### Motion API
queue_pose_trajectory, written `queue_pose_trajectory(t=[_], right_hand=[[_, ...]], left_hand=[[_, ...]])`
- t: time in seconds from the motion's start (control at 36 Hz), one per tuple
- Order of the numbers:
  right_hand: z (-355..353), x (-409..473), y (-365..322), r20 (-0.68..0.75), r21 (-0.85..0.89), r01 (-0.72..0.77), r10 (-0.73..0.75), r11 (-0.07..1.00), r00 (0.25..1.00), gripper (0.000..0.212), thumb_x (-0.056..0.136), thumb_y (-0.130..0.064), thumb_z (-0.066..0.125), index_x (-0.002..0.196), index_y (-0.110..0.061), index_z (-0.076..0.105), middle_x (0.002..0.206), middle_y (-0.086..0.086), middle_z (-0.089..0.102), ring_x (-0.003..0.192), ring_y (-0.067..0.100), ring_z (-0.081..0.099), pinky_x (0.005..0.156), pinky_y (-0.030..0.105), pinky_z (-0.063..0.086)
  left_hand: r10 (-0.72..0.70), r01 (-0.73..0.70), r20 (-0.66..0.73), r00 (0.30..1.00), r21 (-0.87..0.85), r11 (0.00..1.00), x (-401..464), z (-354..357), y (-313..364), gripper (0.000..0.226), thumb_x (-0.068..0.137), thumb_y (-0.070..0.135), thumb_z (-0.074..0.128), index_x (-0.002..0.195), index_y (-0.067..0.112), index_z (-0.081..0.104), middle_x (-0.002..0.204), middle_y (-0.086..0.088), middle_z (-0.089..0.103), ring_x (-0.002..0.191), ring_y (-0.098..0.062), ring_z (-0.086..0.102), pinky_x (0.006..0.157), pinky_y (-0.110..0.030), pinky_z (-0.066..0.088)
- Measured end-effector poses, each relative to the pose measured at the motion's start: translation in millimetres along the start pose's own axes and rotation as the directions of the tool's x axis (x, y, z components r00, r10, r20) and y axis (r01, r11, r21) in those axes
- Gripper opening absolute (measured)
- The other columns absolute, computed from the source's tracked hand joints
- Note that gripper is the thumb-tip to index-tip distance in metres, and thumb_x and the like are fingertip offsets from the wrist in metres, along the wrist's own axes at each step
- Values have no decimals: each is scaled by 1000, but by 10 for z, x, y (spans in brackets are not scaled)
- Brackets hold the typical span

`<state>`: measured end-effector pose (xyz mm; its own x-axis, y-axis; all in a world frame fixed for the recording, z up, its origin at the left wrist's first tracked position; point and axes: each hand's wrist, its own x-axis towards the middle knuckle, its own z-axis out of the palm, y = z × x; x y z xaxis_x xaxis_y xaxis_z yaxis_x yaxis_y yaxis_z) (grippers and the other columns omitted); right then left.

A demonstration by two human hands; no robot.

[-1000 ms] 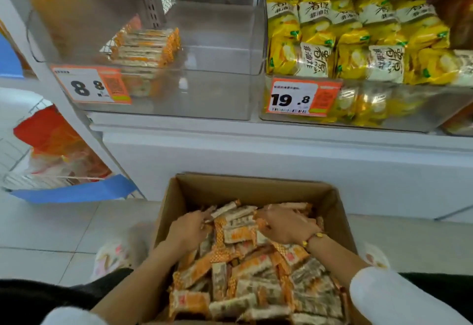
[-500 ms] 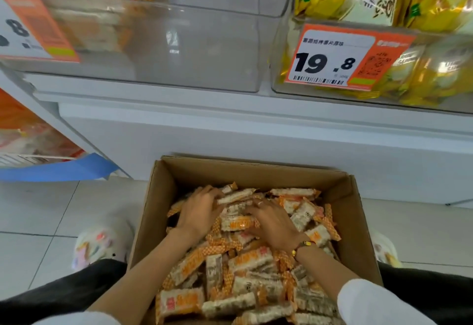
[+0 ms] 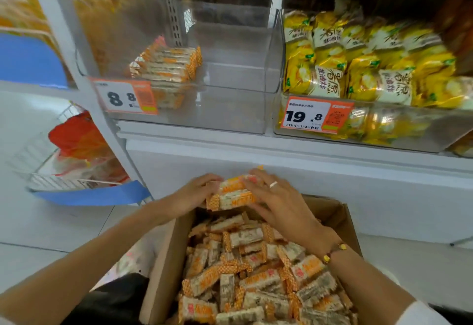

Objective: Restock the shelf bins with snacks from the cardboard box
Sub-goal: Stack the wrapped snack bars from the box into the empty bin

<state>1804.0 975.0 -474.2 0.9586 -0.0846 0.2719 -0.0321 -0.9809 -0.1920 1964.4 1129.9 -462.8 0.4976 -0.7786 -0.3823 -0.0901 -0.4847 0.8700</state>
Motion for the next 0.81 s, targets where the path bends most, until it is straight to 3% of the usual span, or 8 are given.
queue_pose_trajectory(t=[0.08,0.14,0.28,0.36,0.5,0.58,0.69,0.81], right_hand=[[-277,207,-192,-35,16,30,-29,999,999,51,90,-26,65,138,-21,49,147,3,42,113,24,58,94,41,48],[-439,341,-303,-72,3,45,-44,999,996,52,91,-26,64,140,-19,48,144,4,45,120,25,54,94,40,50],[-810,688,-518,-105,-82,99,-108,992,989,51,88,-22,68,135,-13,52,134,8,54,114,28,56,86,42,54],[-1044,890,-657,-89,-118,130,-141,984,986,49,88,-22,68,134,-11,54,131,9,56,111,31,58,85,43,53],[-1441,1249,-846,-69,-88,163,-169,983,983,51,94,-36,58,142,-25,44,141,-5,44,118,17,48,87,27,34],[-1572,1571,-868,-95,-49,190,-194,981,976,48,91,-43,57,137,-30,50,135,-9,49,115,15,46,86,26,33],[-1644,2042,-754,-155,53,166,-156,985,975,41,85,-41,59,123,-29,63,125,-5,60,114,21,48,95,40,41],[-1617,2459,-567,-82,219,115,-99,969,992,57,80,-37,68,134,-26,54,126,-1,57,116,19,52,98,38,43]], left_hand=[[110,-112,-70,991,-34,993,-218,-127,286,18,103,20,37,105,20,56,100,2,59,88,-8,58,69,-9,44],[152,-157,-95,984,-52,986,-388,-212,457,25,102,34,35,104,24,58,100,9,63,89,2,62,69,-6,42],[250,-240,-123,960,87,967,-725,-529,704,62,67,78,53,116,39,52,112,13,62,105,-4,59,86,-23,46],[319,-287,-179,931,180,941,-823,-756,819,51,74,73,59,116,44,52,109,17,61,97,0,59,80,-21,47],[450,-431,-238,861,131,893,-917,-1134,1029,33,84,47,52,114,36,60,98,16,68,85,5,63,69,-14,47],[504,-472,-295,812,177,864,-892,-1360,1128,24,89,39,52,111,34,61,103,19,65,93,7,62,71,-8,46],[517,-343,-374,770,440,830,-812,-1717,1299,33,79,56,51,110,45,54,104,26,60,93,5,59,75,-14,49],[529,-318,-436,728,469,824,-607,-2018,1380,27,74,65,50,99,55,53,104,21,63,95,-4,61,79,-28,52]])
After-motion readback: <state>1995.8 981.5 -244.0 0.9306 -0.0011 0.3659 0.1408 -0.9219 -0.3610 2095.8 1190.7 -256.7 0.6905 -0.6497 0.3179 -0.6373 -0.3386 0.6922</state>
